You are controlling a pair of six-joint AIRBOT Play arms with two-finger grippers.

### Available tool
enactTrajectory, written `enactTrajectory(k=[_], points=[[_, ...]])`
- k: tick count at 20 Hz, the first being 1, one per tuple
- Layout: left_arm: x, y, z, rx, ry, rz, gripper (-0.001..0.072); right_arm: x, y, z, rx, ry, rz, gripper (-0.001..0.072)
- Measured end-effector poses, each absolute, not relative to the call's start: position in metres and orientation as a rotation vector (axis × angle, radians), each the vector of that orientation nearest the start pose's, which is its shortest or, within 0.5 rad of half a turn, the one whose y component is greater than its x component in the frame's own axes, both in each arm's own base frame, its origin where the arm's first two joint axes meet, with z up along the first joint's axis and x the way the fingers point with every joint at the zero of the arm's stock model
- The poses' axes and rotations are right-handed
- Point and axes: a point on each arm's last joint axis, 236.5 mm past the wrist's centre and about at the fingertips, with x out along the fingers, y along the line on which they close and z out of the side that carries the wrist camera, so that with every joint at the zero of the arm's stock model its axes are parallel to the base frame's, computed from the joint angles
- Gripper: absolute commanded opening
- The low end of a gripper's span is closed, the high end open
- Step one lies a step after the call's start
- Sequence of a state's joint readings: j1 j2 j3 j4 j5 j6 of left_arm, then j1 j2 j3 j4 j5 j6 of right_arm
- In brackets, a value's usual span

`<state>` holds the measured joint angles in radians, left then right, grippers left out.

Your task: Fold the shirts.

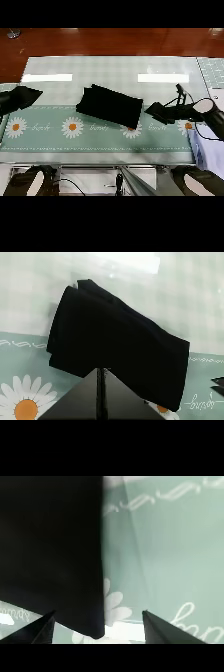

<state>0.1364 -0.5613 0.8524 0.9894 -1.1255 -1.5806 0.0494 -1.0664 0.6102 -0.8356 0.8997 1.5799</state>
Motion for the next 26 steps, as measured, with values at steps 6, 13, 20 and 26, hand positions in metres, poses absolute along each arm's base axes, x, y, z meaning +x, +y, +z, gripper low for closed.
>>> enactTrajectory(k=[6,13,20,26], points=[[0.275,-0.09,0.149,-0.523,0.823,-0.295,0.0028,0.296,0.171,-0.082,0.772,1.507,0.311,0.0612],[0.276,-0.092,0.149,-0.519,0.817,-0.303,0.0028,0.323,0.209,-0.096,0.69,1.557,0.415,0.0018],[0.277,-0.091,0.149,-0.517,0.813,-0.302,0.0028,0.377,0.24,0.039,0.523,1.272,0.695,0.0017],[0.277,-0.091,0.149,-0.517,0.813,-0.303,0.0028,0.404,0.199,0.18,0.342,0.947,0.588,0.0017]])
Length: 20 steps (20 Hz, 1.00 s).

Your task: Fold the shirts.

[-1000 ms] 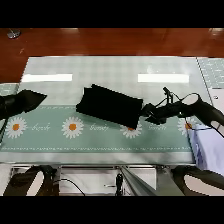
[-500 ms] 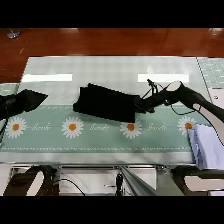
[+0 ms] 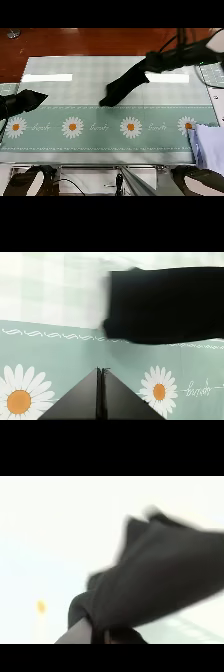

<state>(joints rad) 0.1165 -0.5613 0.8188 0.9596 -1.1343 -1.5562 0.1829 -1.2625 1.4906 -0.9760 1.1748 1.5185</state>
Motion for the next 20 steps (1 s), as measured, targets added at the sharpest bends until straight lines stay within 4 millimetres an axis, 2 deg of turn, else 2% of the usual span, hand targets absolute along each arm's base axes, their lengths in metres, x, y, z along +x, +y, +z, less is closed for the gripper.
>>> enactTrajectory(k=[1,3,7,10,13,15,20], points=[[0.277,-0.093,0.15,-0.523,0.812,-0.308,0.0028,0.405,0.183,0.198,0.33,0.908,0.541,0.0017],[0.276,-0.098,0.154,-0.548,0.807,-0.33,0.0028,0.399,0.148,0.222,0.33,0.871,0.436,0.0017],[0.276,-0.106,0.16,-0.543,0.79,-0.375,0.0029,0.376,0.049,0.245,0.369,0.846,0.119,0.0017],[0.277,-0.107,0.162,-0.53,0.776,-0.388,0.0029,0.34,-0.025,0.25,0.429,0.856,-0.124,0.0018],[0.282,-0.105,0.167,-0.529,0.744,-0.385,0.0028,0.286,-0.084,0.242,0.481,0.919,-0.355,0.0017],[0.286,-0.104,0.17,-0.53,0.722,-0.379,0.0029,0.246,-0.108,0.233,0.491,0.981,-0.469,0.0017],[0.292,-0.1,0.176,-0.518,0.683,-0.372,0.0029,0.152,-0.139,0.215,0.534,1.032,-0.751,0.0018]])
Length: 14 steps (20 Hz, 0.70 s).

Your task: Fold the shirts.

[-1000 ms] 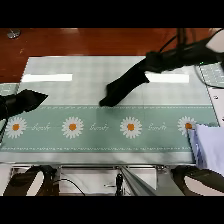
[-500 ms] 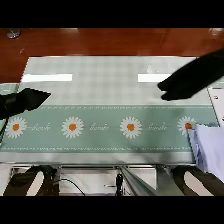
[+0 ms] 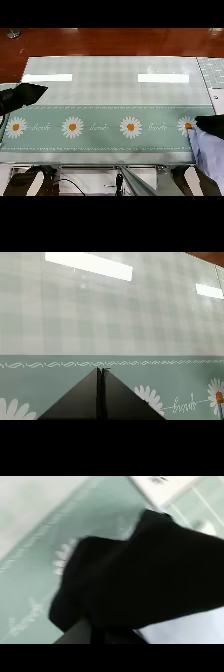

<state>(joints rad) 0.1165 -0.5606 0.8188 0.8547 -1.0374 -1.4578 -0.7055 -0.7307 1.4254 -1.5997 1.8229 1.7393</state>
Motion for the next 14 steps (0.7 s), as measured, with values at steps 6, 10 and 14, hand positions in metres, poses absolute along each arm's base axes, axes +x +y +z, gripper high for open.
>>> enactTrajectory(k=[6,10,14], points=[[0.294,-0.099,0.177,-0.514,0.67,-0.369,0.0029,0.058,-0.149,0.169,0.589,1.112,-1.099,0.0641],[0.295,-0.099,0.178,-0.511,0.666,-0.369,0.0029,0.046,-0.154,0.142,0.603,1.183,-1.153,0.0612],[0.303,-0.095,0.186,-0.506,0.626,-0.36,0.0028,0.095,-0.171,0.145,0.621,1.12,-1.029,0.0017]])
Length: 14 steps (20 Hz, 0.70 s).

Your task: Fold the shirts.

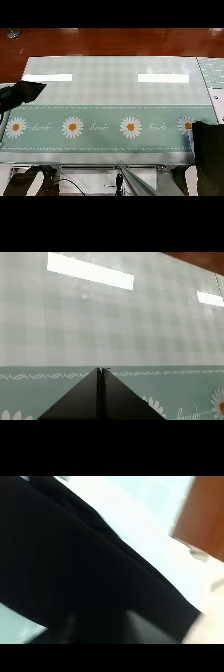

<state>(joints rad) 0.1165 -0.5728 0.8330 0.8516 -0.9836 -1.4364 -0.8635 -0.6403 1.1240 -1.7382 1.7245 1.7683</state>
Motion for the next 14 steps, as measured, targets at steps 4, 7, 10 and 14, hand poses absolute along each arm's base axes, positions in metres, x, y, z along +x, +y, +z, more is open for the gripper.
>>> enactTrajectory(k=[4,7,10,14], points=[[0.334,-0.107,0.235,-0.498,0.55,-0.446,0.0026,0.244,-0.135,0.174,0.65,0.914,-0.479,0.0017],[0.357,-0.147,0.265,-0.419,0.581,-0.596,0.0026,0.341,-0.059,0.206,0.574,0.765,-0.087,0.0017],[0.373,-0.182,0.216,-0.223,0.791,-0.607,0.0028,0.39,0.008,0.18,0.414,0.822,0.083,0.0016],[0.392,-0.161,0.101,-0.057,1.099,-0.363,0.0028,0.401,0.039,0.073,0.204,1.144,0.062,0.0017]])
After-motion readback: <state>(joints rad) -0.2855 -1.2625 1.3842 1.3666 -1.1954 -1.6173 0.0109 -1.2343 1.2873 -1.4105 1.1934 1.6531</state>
